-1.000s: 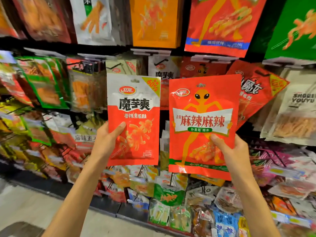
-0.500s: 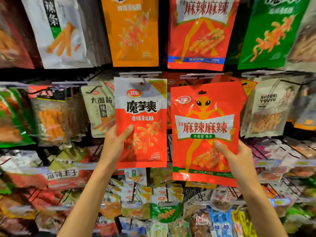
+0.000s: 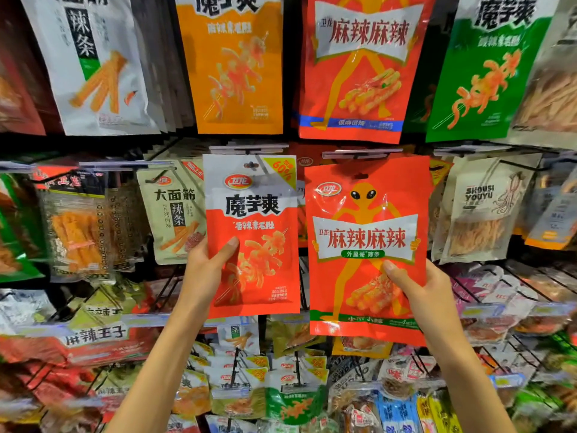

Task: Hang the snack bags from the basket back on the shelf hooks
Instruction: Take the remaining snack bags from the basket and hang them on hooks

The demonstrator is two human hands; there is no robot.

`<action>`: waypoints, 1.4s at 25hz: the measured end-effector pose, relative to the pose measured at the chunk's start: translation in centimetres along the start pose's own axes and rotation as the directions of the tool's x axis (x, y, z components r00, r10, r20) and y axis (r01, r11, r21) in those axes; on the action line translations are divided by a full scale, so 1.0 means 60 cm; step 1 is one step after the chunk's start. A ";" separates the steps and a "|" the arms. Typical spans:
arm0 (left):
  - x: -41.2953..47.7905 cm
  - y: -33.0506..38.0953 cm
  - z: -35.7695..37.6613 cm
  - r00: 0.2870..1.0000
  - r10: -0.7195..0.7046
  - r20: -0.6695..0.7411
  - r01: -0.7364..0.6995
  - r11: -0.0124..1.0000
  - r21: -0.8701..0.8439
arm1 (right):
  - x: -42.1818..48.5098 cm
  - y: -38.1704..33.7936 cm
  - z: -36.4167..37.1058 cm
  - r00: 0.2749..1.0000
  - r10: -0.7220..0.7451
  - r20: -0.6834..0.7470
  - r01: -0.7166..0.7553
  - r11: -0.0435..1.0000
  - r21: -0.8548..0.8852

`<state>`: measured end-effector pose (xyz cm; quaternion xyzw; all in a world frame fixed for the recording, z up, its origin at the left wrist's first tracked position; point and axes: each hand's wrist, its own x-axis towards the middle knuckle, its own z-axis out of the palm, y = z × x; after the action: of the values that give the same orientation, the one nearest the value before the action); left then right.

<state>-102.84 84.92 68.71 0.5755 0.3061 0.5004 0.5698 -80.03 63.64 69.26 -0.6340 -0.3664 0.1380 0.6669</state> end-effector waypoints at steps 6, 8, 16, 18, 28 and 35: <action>0.010 -0.007 -0.006 1.000 -0.029 -0.007 0.029 1.000 -0.001 | 0.011 0.009 0.008 1.000 0.001 0.031 -0.002 1.000 0.021; 0.017 -0.009 -0.006 0.999 -0.032 -0.010 0.032 0.999 0.002 | 0.019 0.012 0.011 0.999 0.006 0.033 -0.007 1.000 0.030; 0.035 -0.013 0.006 0.999 -0.041 0.016 0.041 0.999 -0.008 | 0.043 0.022 0.021 0.999 0.044 0.022 -0.045 0.998 0.050; 0.038 -0.015 0.007 0.999 -0.041 0.013 0.041 0.999 -0.006 | 0.047 0.024 0.022 0.999 0.047 0.024 -0.048 0.998 0.050; 0.043 -0.023 0.007 0.999 -0.054 0.005 0.054 0.998 -0.008 | 0.062 0.022 0.037 0.996 0.051 0.075 -0.057 0.995 0.083; 0.041 -0.021 0.009 0.998 -0.060 0.011 0.060 0.998 -0.004 | 0.068 0.023 0.038 0.994 0.065 0.085 -0.072 0.993 0.091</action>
<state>-101.32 87.23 68.15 0.5676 0.3191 0.4806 0.5875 -78.32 68.22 69.10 -0.6080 -0.3644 0.2037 0.6753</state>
